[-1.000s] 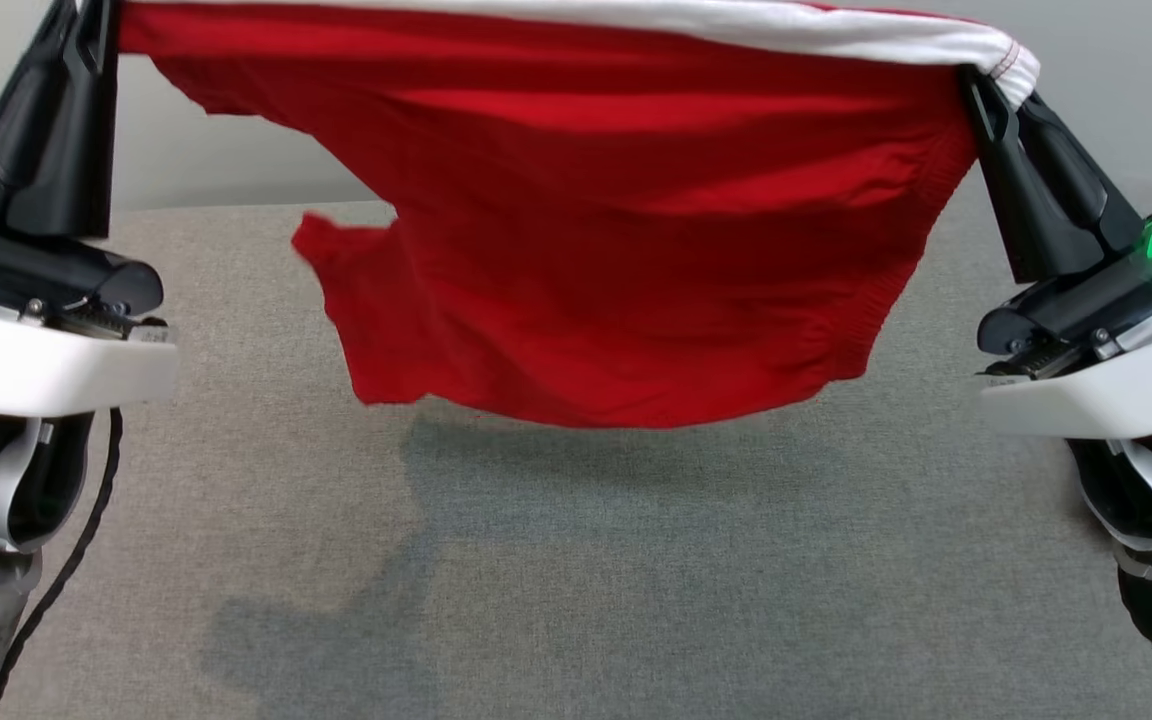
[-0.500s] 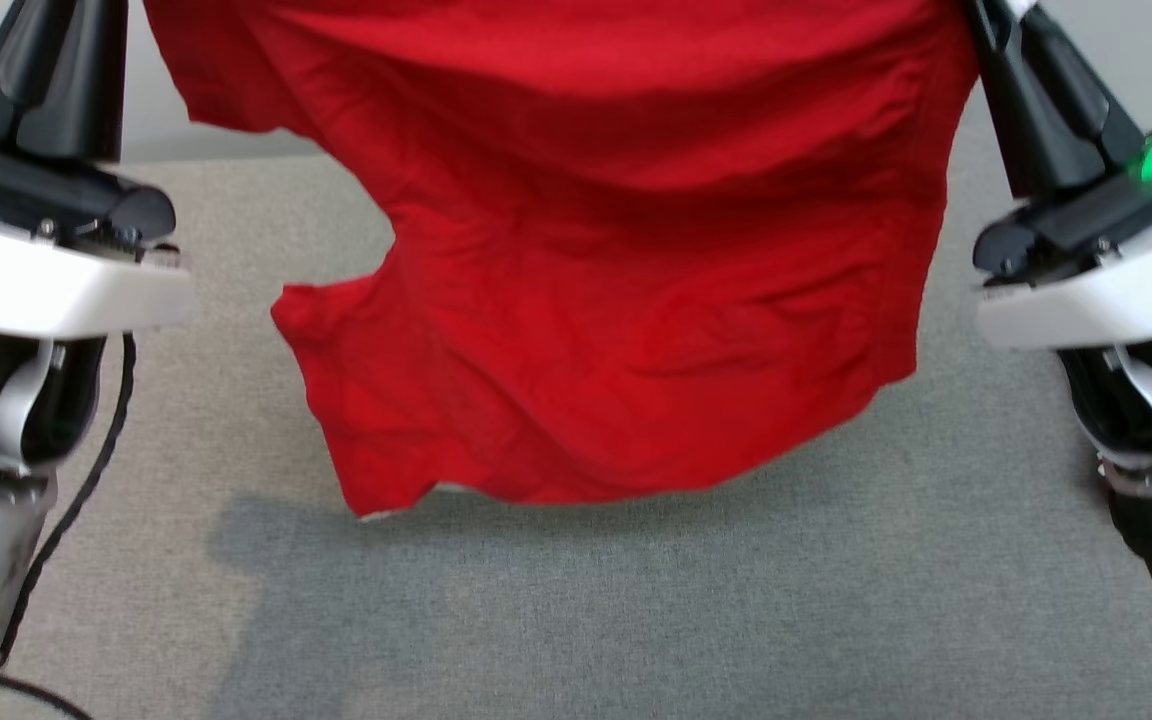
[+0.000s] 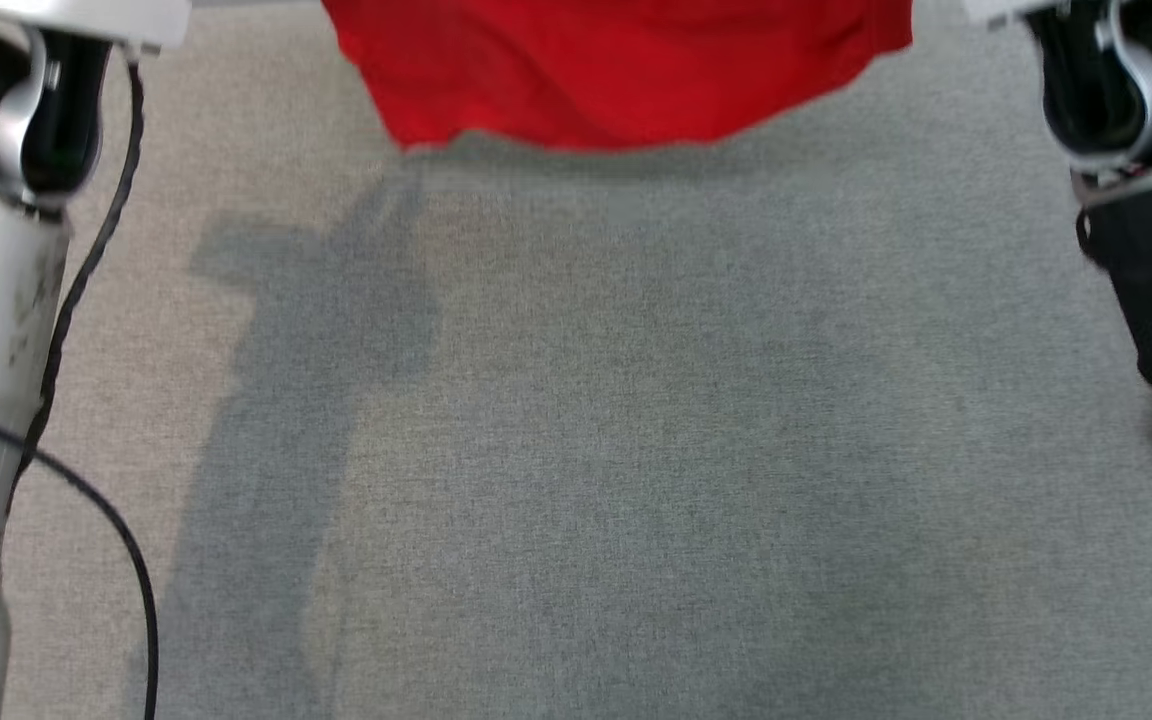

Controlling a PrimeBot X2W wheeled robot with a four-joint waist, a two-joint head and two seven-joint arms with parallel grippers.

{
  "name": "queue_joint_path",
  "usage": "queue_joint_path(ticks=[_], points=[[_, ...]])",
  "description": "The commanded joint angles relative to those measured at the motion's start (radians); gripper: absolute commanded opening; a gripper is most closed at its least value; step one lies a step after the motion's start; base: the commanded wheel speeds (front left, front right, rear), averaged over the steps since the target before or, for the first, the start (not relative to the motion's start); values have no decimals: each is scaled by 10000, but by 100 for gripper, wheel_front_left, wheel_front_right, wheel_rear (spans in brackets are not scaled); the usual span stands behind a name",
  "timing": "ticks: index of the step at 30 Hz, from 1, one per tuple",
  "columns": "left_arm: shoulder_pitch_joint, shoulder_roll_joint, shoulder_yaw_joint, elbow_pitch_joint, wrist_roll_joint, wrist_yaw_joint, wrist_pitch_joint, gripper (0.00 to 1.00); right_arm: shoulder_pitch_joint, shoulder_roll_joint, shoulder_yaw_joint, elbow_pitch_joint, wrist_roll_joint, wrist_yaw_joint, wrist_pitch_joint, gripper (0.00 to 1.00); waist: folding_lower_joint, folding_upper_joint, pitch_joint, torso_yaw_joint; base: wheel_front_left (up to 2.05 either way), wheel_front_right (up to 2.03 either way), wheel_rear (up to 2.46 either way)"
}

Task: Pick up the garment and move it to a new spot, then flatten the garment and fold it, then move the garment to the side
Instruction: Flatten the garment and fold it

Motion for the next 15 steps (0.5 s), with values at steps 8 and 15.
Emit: queue_joint_path(ticks=[8,15], points=[[-2033,-1149,-62,3214,35,-346,-117,0,-1909,882,-416,2838,657,5,-498,0,0,0,375,84,0,0,0],[-2267,-1877,-208,5553,-739,-448,-124,0,-1619,1335,-325,3586,488,5,-509,0,0,0,597,13,0,0,0]])
